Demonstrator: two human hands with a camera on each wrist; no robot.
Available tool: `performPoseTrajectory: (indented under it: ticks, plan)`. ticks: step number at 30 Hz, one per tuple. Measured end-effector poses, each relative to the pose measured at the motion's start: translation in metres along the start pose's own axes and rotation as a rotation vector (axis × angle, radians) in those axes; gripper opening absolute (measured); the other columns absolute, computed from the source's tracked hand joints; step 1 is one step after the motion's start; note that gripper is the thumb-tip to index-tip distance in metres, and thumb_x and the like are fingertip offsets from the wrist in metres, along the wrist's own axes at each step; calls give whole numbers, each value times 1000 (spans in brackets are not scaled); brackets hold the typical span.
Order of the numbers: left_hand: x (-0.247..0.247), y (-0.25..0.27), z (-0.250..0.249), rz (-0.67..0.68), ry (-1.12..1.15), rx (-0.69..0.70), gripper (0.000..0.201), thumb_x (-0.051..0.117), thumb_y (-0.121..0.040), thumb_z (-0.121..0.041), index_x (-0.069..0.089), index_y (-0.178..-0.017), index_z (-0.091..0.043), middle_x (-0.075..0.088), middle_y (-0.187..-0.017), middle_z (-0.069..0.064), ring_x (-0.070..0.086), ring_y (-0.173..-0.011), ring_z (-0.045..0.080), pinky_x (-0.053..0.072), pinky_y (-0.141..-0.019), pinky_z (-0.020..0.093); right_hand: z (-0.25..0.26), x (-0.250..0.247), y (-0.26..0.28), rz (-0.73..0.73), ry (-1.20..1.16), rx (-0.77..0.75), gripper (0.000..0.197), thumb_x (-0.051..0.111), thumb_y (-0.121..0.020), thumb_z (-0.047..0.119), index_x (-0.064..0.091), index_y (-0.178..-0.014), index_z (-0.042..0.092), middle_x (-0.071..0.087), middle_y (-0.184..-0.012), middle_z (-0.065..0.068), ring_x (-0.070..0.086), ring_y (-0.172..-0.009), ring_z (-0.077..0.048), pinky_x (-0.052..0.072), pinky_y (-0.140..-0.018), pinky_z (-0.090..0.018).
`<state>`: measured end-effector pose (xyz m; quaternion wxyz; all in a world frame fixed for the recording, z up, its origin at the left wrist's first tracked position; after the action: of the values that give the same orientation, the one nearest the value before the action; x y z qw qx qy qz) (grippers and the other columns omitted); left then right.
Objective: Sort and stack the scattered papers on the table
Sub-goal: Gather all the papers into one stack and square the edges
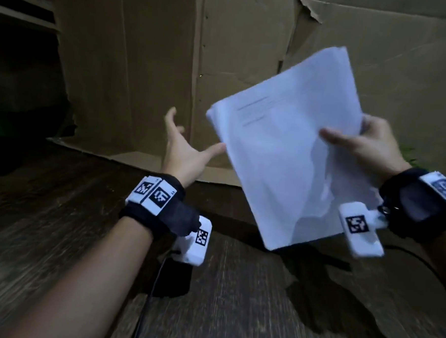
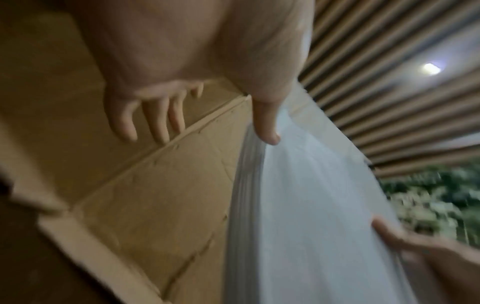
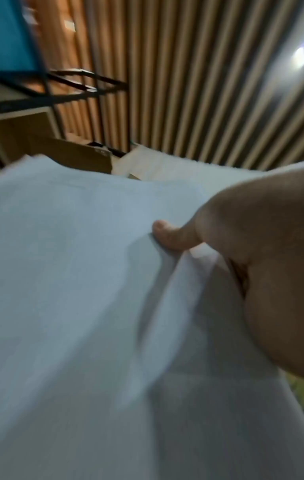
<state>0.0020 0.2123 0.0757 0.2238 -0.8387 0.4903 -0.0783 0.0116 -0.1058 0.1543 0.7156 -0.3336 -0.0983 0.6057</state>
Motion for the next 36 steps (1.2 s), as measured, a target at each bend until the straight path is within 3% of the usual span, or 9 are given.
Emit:
performPoseTrajectory:
  ticks: [3, 6, 10, 13, 17, 21, 25, 32, 36]
  plan:
    - [51, 25, 31, 458, 240, -396, 84, 67, -80, -62, 30, -147, -28, 46, -145, 7, 49, -126, 24, 37, -110, 47, -42, 3, 23, -25, -330, 341, 32, 63, -94, 8, 63, -126, 0, 75, -103, -1, 68, -64, 1, 53, -56, -13]
    - [81, 41, 44, 644, 207, -421, 71, 61, -84, -64, 42, -139, -24, 53, -138, 2, 53, -124, 25, 42, -106, 45, -90, 19, 59, 22, -524, 781, 20, 62, -96, 22, 69, -112, 12, 72, -96, 4, 68, -67, -5, 54, -55, -17]
    - [91, 62, 71, 704, 117, -554, 38, 62, -94, -38, 65, -110, -4, 67, -81, 2, 60, -50, 7, 42, -46, 19, -133, 24, 90, 110, -485, 1051, 18, 67, -91, 32, 72, -100, 17, 68, -123, 6, 65, -107, -15, 48, -100, -37]
    - [97, 70, 74, 805, 63, -521, 24, 61, -96, -30, 69, -90, -8, 67, -73, 2, 56, -48, 12, 37, -46, 22, -139, 26, 100, 179, -443, 1102, 26, 63, -94, 34, 70, -103, 11, 76, -97, -8, 74, -76, -28, 61, -64, -42]
    - [98, 63, 43, 799, 306, -455, 29, 62, -93, -10, 64, -121, -7, 72, -115, 10, 69, -101, 28, 54, -89, 38, -135, 19, 93, 140, -467, 1021, 31, 63, -94, 34, 70, -116, 14, 76, -109, -3, 73, -95, -23, 59, -67, -39]
    - [94, 53, 16, 739, 307, -249, 55, 71, -85, -6, 51, -136, -14, 69, -123, 3, 68, -108, 22, 57, -82, 32, -114, 16, 74, 136, -514, 767, 37, 63, -93, 26, 66, -125, 8, 73, -117, -7, 70, -106, -22, 58, -88, -38]
    - [81, 43, 2, 568, 324, -16, 74, 78, -75, -8, 42, -139, -18, 64, -130, 3, 63, -117, 19, 54, -95, 39, -85, 4, 56, -9, -502, 353, 36, 64, -91, 15, 64, -125, 3, 74, -113, -9, 73, -97, -22, 61, -75, -30]
    - [80, 59, -24, 239, 284, 210, 51, 65, -85, 12, 55, -111, -30, 64, -102, -16, 62, -89, -14, 48, -78, 7, -58, -1, 68, -310, -315, 7, 28, 69, -89, 0, 62, -115, 5, 69, -102, 8, 68, -82, 7, 54, -74, -13]
    - [76, 60, -34, 121, 283, 263, 48, 63, -87, 8, 49, -104, -35, 62, -102, -21, 61, -93, -13, 47, -88, 11, -46, 2, 62, -308, -346, -27, 28, 68, -91, 0, 62, -112, 17, 70, -103, 13, 70, -90, 1, 56, -77, -17]
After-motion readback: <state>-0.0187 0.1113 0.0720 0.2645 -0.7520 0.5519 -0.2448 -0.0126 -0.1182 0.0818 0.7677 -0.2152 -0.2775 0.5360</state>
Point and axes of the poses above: each hand's wrist, its own y-axis away from the middle knuckle, its own x-axis out of the palm, z = x × y, the point moved 7 cm from there along -y, towards the middle knuckle
